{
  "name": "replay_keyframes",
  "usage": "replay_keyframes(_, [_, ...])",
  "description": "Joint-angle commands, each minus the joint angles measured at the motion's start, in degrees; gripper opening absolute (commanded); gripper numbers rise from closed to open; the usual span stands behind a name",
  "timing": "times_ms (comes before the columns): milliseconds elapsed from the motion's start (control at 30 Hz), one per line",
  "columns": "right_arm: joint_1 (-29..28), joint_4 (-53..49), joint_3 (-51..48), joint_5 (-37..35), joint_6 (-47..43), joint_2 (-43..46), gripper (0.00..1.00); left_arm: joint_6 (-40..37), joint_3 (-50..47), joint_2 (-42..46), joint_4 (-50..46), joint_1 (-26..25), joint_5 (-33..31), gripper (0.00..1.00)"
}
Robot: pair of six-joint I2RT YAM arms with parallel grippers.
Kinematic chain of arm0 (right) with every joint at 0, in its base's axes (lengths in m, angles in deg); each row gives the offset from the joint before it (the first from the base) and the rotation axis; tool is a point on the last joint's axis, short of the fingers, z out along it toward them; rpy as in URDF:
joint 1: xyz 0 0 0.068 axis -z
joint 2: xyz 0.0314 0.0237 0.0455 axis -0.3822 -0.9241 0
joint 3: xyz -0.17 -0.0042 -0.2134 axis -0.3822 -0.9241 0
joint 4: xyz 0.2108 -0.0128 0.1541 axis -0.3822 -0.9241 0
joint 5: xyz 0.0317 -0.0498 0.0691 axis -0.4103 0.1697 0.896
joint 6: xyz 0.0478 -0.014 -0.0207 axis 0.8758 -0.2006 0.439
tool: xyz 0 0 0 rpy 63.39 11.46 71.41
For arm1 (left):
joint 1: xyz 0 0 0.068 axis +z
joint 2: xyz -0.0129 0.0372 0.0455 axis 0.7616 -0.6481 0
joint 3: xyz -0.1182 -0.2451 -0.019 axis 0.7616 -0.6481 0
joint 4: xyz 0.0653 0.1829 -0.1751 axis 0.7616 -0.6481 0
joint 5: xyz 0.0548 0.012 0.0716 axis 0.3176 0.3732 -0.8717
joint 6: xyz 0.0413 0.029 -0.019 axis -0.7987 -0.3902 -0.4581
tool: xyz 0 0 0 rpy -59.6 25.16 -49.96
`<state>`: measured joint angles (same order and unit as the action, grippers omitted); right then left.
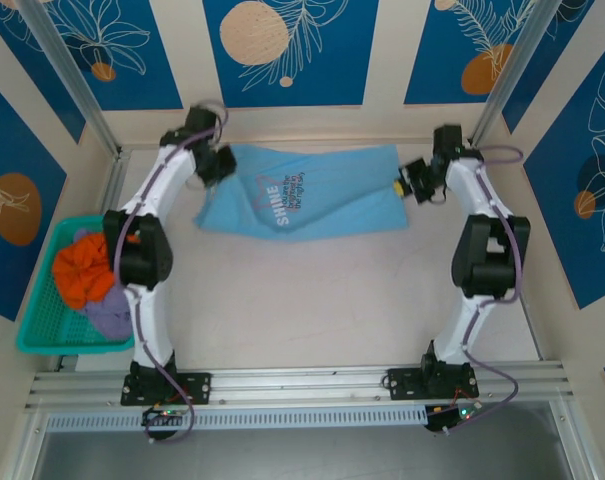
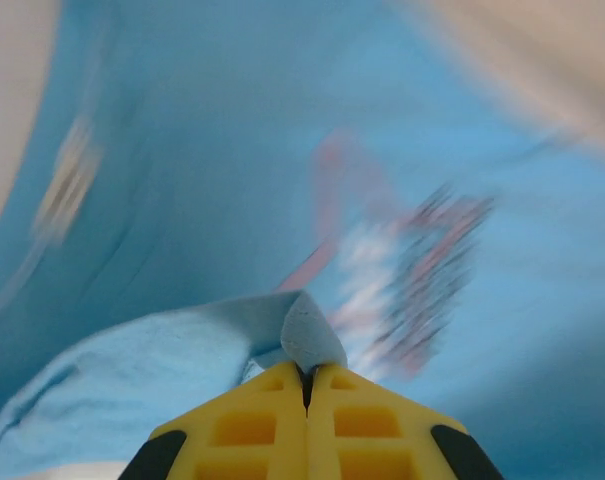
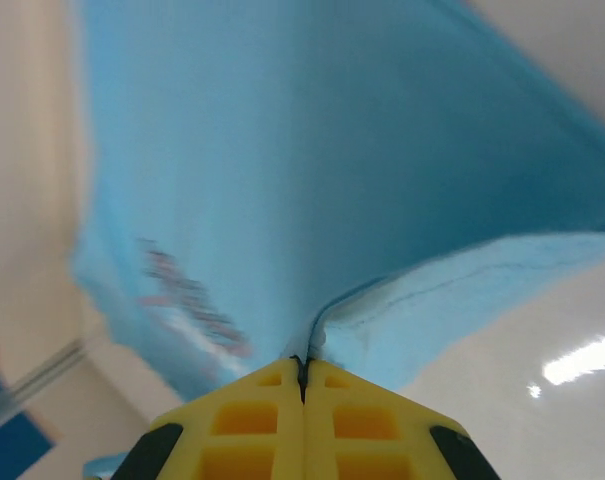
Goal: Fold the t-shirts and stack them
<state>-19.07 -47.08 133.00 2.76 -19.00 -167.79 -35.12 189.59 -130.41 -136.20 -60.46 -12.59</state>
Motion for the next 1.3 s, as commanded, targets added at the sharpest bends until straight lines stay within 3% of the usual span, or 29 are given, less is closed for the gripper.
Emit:
replay_keyframes(0, [-1.1,-5.7,24.1,4.4,5.0,-6.6,0.0,3.8,40.3,-10.9,-6.6,2.0,6.4,0.0])
replay_keyframes(33, [-1.2,-7.9,33.2,4.7,5.3,-9.0,0.0,8.1,48.7,-13.1,-1.4,3.1,9.5,0.0])
replay_keyframes(67, [-1.3,-9.7,41.3,5.0,5.4,-10.5,0.0,11.8,49.9,-12.2,4.6,4.2,11.5,0.0])
replay_keyframes(133, [-0.7,-11.6,57.5,6.3,5.8,-12.7,0.0,14.0,42.9,-3.7,16.5,6.0,12.9,0.0])
replay_keyframes(200, [0.0,-11.3,63.5,6.7,4.8,-10.6,0.0,10.6,33.4,6.3,25.0,6.4,15.2,0.0])
replay_keyframes(267, [1.0,-9.1,60.5,8.3,0.9,-4.4,0.0,5.6,26.7,15.0,29.2,6.6,19.4,0.0])
replay_keyframes(333, [0.7,-6.1,48.3,7.4,-5.9,5.7,0.0,-0.1,19.6,23.8,29.0,6.5,24.2,0.0])
replay_keyframes(433, [1.4,6.5,18.0,9.0,-7.9,24.6,0.0,-5.6,0.1,37.4,27.7,6.5,27.8,0.0])
replay_keyframes(567, [1.7,4.2,-6.7,10.6,-11.1,37.9,0.0,-5.7,-35.1,58.0,27.4,6.2,24.0,0.0])
replay_keyframes(600, [1.3,4.9,-12.8,11.7,-10.7,42.0,0.0,-5.8,-43.4,63.8,24.4,5.5,21.6,0.03])
replay_keyframes(633, [0.2,4.1,-19.8,10.8,-10.7,45.7,0.0,-5.2,-51.2,69.5,21.5,5.1,19.4,0.12])
replay_keyframes(767, [-1.6,-2.6,-40.5,7.3,-15.6,55.3,0.0,0.0,-77.3,90.6,4.5,5.0,12.2,0.04])
replay_keyframes(867, [-2.2,-5.8,-53.1,8.3,-17.5,60.9,0.0,3.2,-84.8,105.9,-6.2,5.1,8.3,0.0])
replay_keyframes(933, [-1.4,-8.8,-57.7,9.4,-16.2,66.5,0.0,5.9,-81.3,112.6,-18.7,5.1,-5.6,0.0])
replay_keyframes(1000, [-0.4,-11.4,-60.2,8.3,-15.0,73.2,0.0,4.3,-78.6,116.2,-21.2,5.1,-11.8,0.0])
replay_keyframes(1067, [0.9,-16.1,-61.1,3.6,-14.2,77.3,0.04,3.4,-77.1,114.7,-22.2,5.1,-14.8,0.38])
replay_keyframes(1133, [1.7,-17.7,-61.8,1.8,-14.6,77.9,0.27,1.3,-76.8,111.2,-19.5,5.1,-11.7,0.65])
replay_keyframes(1167, [2.0,-18.5,-61.6,-0.2,-14.2,77.2,0.49,1.5,-75.6,109.0,-18.2,5.1,-12.2,0.77])
replay_keyframes(1200, [2.2,-18.6,-61.1,-1.9,-13.8,76.3,0.6,1.5,-74.9,107.1,-16.2,5.1,-13.0,0.8])
replay_keyframes(1267, [2.2,-17.9,-59.4,-5.6,-12.4,73.0,0.66,0.2,-72.7,102.2,-9.1,5.1,-14.5,0.88])
